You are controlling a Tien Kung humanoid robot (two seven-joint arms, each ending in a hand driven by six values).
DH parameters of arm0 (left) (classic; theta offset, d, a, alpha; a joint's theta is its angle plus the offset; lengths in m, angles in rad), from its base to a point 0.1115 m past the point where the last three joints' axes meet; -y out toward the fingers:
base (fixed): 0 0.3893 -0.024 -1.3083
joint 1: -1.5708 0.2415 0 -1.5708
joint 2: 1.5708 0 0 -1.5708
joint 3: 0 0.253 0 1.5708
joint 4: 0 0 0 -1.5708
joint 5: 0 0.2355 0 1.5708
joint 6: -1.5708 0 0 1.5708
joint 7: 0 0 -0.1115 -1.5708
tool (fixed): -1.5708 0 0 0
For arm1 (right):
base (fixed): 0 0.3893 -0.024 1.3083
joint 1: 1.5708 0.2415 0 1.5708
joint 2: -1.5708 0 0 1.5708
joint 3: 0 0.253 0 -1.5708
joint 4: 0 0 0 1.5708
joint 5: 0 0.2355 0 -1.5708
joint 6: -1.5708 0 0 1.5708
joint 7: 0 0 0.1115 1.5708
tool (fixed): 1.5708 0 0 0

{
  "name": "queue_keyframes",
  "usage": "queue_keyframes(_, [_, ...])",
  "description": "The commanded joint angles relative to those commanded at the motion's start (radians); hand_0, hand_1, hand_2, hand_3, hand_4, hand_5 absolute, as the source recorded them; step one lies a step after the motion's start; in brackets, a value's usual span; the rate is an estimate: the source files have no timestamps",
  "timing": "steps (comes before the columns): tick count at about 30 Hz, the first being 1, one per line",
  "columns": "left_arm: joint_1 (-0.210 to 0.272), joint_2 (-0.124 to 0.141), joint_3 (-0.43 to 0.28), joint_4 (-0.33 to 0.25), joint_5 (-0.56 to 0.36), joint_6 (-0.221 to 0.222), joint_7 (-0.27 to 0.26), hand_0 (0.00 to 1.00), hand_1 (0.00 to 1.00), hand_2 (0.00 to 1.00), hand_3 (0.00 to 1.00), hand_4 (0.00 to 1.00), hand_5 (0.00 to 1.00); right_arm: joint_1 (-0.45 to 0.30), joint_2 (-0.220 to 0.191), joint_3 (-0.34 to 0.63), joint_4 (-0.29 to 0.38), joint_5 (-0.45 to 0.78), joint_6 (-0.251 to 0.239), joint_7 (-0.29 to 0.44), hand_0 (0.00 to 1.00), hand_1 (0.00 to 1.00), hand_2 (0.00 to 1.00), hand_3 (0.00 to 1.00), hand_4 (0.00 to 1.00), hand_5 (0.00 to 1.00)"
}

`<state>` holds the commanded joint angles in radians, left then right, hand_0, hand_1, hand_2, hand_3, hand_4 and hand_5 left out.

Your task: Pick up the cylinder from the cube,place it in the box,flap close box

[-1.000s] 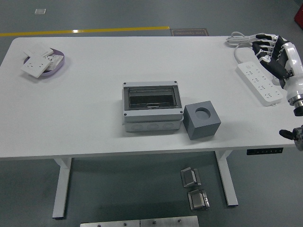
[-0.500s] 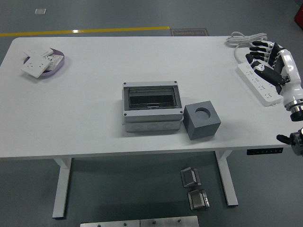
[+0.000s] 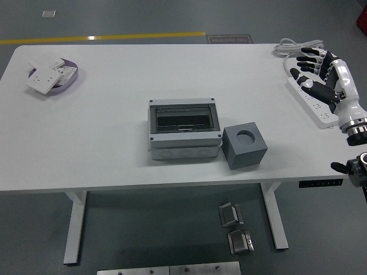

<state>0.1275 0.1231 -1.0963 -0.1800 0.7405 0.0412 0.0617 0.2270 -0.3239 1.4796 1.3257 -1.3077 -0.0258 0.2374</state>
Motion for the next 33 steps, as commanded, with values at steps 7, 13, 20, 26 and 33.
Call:
queue_keyframes(7, [-0.005, 0.001, -0.008, 0.0, 0.009, -0.001, 0.0, 0.587, 0.63, 0.61, 0.613, 0.653, 0.184, 0.008, -0.007, -0.005, -0.008, -0.002, -0.002, -0.005, 0.705, 0.682, 0.682, 0.739, 0.79, 0.195])
queue_keyframes(13, [-0.005, 0.002, -0.01, 0.0, 0.012, 0.0, 0.0, 0.588, 0.63, 0.61, 0.613, 0.653, 0.183, 0.032, -0.019, -0.016, -0.031, -0.016, 0.02, -0.032, 0.704, 0.681, 0.683, 0.735, 0.782, 0.185])
queue_keyframes(20, [-0.005, 0.006, -0.016, 0.0, 0.017, 0.0, -0.001, 0.587, 0.63, 0.611, 0.613, 0.653, 0.182, 0.038, -0.019, -0.022, -0.035, -0.025, 0.028, -0.042, 0.701, 0.681, 0.678, 0.728, 0.78, 0.195])
queue_keyframes(26, [-0.001, 0.006, -0.021, 0.0, 0.02, 0.0, 0.0, 0.587, 0.63, 0.61, 0.614, 0.653, 0.182, 0.043, -0.02, -0.026, -0.046, -0.018, 0.025, -0.037, 0.703, 0.679, 0.678, 0.726, 0.784, 0.201])
queue_keyframes(33, [0.006, 0.007, -0.021, 0.0, 0.018, 0.0, -0.002, 0.588, 0.63, 0.611, 0.615, 0.653, 0.181, 0.066, -0.013, -0.059, -0.09, 0.042, 0.028, -0.009, 0.703, 0.68, 0.677, 0.725, 0.787, 0.204])
